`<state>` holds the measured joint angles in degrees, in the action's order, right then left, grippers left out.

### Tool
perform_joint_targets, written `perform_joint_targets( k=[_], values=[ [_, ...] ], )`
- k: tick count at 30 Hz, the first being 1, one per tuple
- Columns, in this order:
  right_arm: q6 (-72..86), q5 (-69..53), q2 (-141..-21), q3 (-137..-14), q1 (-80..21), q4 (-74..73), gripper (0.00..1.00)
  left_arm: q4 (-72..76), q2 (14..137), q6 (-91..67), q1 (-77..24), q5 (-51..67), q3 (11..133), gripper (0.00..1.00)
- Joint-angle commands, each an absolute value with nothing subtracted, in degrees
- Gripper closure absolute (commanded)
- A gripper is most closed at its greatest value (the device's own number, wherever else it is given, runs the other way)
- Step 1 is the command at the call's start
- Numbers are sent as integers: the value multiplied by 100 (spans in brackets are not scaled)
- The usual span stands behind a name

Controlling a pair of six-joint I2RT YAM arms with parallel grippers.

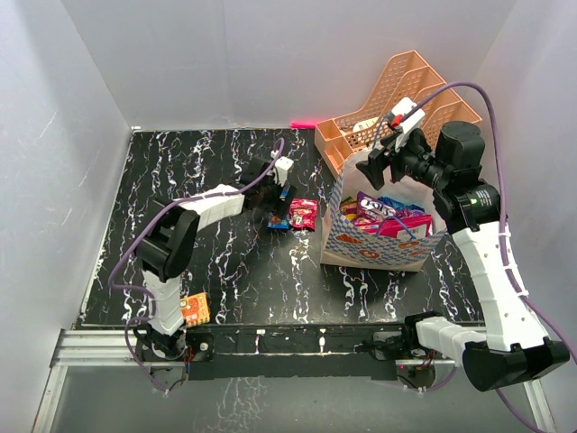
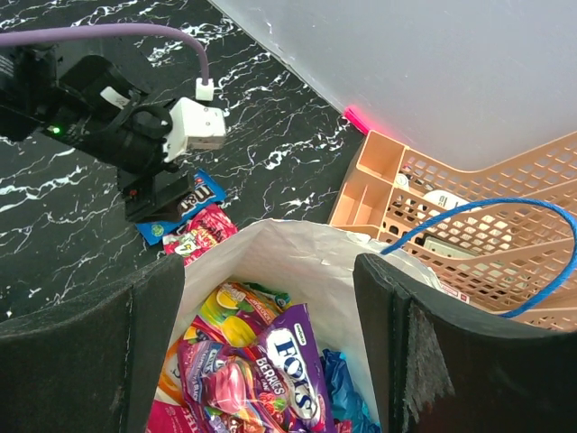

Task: Place the snacks into the paper bag
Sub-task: Pick up the snack from the center of the board.

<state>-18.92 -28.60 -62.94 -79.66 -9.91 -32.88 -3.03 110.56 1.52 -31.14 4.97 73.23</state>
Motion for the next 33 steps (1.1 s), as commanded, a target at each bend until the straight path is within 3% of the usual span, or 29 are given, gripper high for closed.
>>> perform_joint_targets(
  k=[1,25,33],
  values=[
    [-1887,-2962,-6185,-7996,-985,-3134,21,-387,11199,67,-3146,387,7688,17],
    [-2078,-3032,-6119,-7750,-988,-3126,20,-1144,11265,706,-3181,87,7739,39],
    [-2169,-2910,-6186,-7805,-988,-3180,19,-1126,10913,1107,-3171,8,7623,54]
  ],
)
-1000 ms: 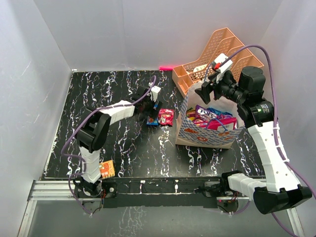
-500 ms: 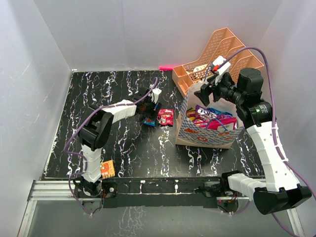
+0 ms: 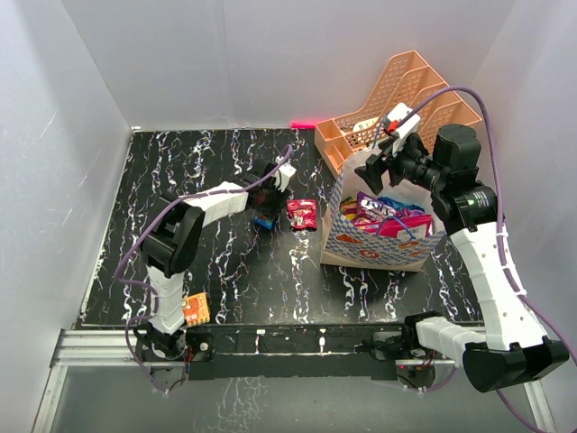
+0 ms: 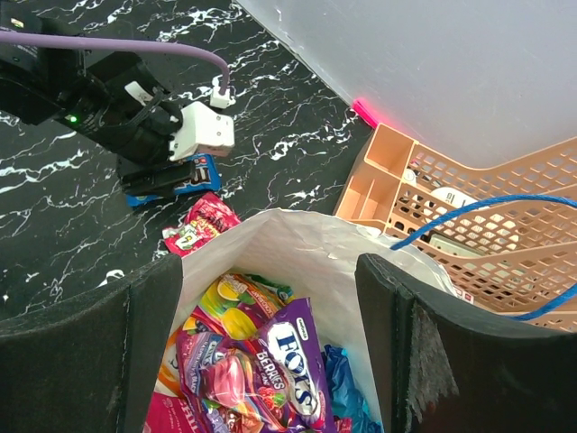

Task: Place the snacks into the paper bag
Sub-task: Pick up the snack from the center of the board.

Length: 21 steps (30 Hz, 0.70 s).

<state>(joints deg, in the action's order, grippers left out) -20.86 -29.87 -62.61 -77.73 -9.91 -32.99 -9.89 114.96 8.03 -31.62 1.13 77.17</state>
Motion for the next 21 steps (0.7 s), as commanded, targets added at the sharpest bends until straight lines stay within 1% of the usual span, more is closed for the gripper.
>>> perform_joint_targets(
  k=[1,5,12,21],
  values=[
    [-2178,-2911,-6194,-7824,-991,-3199,19,-1077,10811,1156,-3172,22,7578,55],
    [-2180,-2927,-6241,-7882,-996,-3233,19,-892,10407,1395,-3164,23,7390,59],
    [-2001,-3133,-6365,-8185,-1006,-3251,19,-880,9581,1607,-3029,242,7184,60],
    [-1069,-3986,-7234,-9126,-1133,-2884,20,-1175,8203,1935,-2949,1371,7034,60]
  ],
)
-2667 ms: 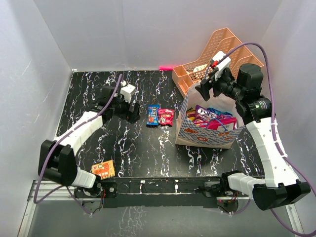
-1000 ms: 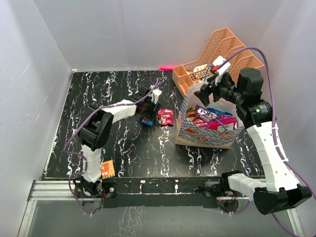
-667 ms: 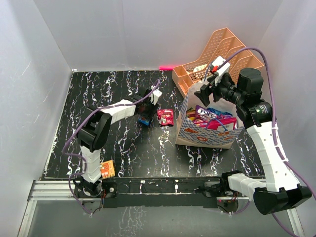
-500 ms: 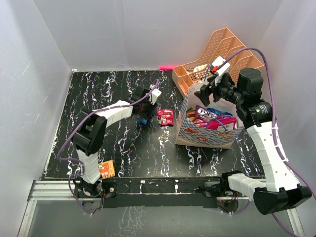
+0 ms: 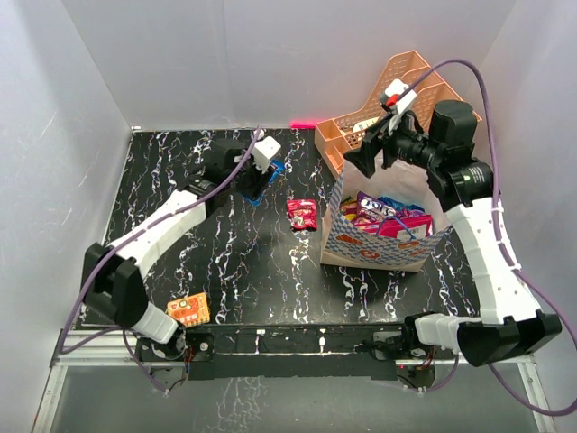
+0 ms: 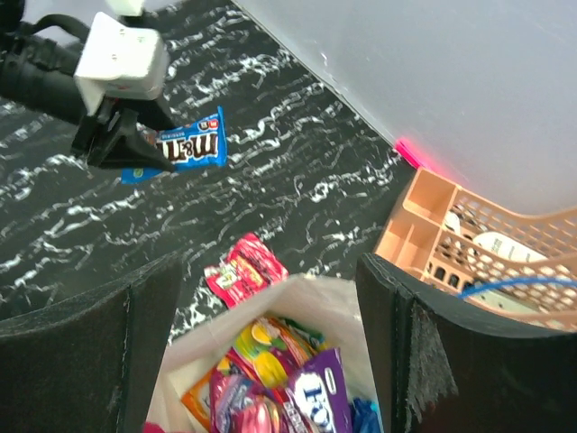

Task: Place the snacks into the paper bag
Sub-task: Pick up the snack from the center of the board, then place the snack in the paper bag.

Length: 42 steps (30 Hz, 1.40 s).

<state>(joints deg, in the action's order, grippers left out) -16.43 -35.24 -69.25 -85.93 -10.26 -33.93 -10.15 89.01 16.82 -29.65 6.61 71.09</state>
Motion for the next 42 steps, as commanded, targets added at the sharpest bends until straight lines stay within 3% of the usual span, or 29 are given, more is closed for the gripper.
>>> perform_joint_targets(
  k=[1,11,20,31,42],
  values=[
    [-933,-4030,-7335,-9210,-1167,-2791,20,-1270,8095,1975,-2946,1463,7067,60],
    [366,-4394,-8336,-9671,-1769,-2065,22,-1901,7866,2215,-2947,2412,7524,60],
    [626,-4170,-9015,-9599,-2356,-2076,23,-1940,7625,2065,-2953,2728,7550,61],
    [822,-4205,-9402,-9168,-2600,-1924,43,-1933,7632,2046,-2948,2784,7542,62],
    [1095,-4498,-9601,-8864,-2609,-1707,53,-1934,7651,2057,-2952,2751,7559,62]
  ],
)
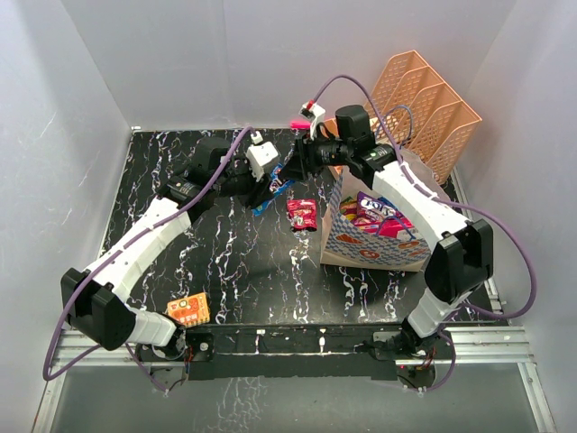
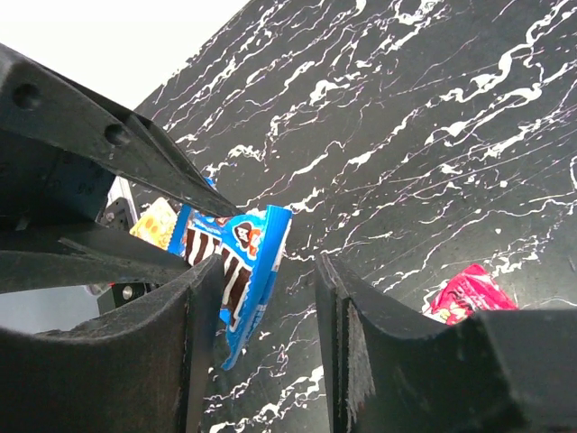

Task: Place the snacks into the paper bag
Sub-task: Place the snack in the paper bag.

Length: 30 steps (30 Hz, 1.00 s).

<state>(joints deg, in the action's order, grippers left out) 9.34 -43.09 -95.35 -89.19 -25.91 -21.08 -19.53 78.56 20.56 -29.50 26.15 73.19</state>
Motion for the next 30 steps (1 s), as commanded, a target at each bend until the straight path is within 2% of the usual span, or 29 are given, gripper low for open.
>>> perform_joint_targets(
  k=[1,6,13,16,18,24,30],
  values=[
    [1109,-4500,-9610,-8853,-2611,-1704,55,-1934,7647,2064,-2952,2743,7559,62],
    [1200,-4613,-9651,-8859,-2613,-1630,66,-1925,7652,2083,-2953,2713,7533,62],
    [1186,-4489,-9577,-8950,-2607,-1623,91,-1931,7625,2133,-2952,2607,7477,61],
    [1079,-4431,-9502,-9013,-2610,-1675,92,-1940,7583,2153,-2951,2583,7431,59],
    [955,-4343,-9423,-9041,-2601,-1732,92,-1969,7549,2181,-2946,2578,7404,54],
    [636,-4188,-9053,-9023,-2438,-1854,92,-2274,7363,2448,-2944,2520,7332,30],
    [616,-4312,-8426,-8947,-1897,-1839,92,-2357,7125,2527,-2825,2192,7211,20]
  ],
)
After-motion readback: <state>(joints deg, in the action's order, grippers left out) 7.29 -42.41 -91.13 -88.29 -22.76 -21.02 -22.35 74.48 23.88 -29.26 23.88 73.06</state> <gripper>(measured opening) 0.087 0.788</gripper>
